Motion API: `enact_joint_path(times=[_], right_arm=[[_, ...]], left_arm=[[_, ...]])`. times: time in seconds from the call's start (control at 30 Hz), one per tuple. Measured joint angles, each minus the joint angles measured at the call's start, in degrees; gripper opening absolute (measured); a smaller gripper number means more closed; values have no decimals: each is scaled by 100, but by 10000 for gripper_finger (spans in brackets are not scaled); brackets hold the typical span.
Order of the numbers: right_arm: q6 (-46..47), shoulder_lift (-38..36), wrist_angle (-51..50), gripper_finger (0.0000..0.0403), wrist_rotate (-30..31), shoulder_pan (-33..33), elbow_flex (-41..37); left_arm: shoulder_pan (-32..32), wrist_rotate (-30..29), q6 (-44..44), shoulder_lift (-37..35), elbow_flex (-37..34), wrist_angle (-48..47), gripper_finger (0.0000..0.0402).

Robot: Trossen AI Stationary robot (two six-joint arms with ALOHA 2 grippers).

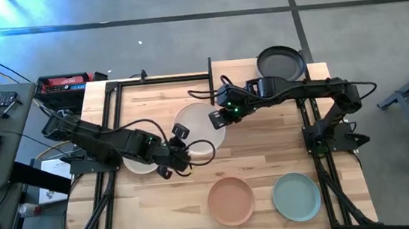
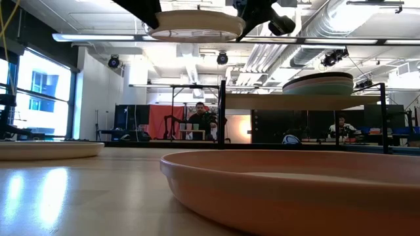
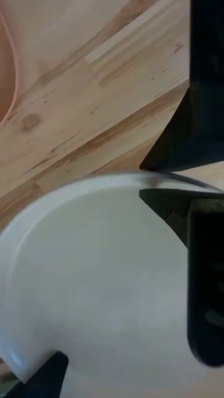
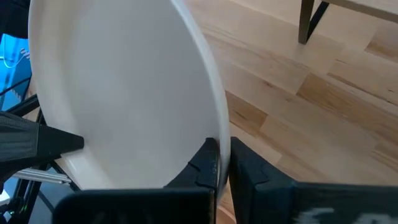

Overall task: Place and stack plates onto a shelf
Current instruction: Put the white plate on the shelf

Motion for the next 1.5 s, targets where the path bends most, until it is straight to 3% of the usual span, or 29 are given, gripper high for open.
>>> enact_joint_path(times=[0.37,0.6,0.97,1.23,1.5], right_arm=[[-42,0,-283,0,-15,-61,2],[-35,0,-1272,0,60,-233,0],[-595,-21,-1597,0,28,-697,0],[-1375,-389,-1592,0,-35,-1506,0],[-2299,-579,-1480,0,-169,-2868,0]], left_arm=[[6,-29,-850,-7,0,178,102],[6,-119,-1082,-15,0,184,106],[46,-119,-1082,-15,0,181,106],[517,-118,-1080,-15,0,178,106],[1274,-118,-1055,-15,0,175,106]])
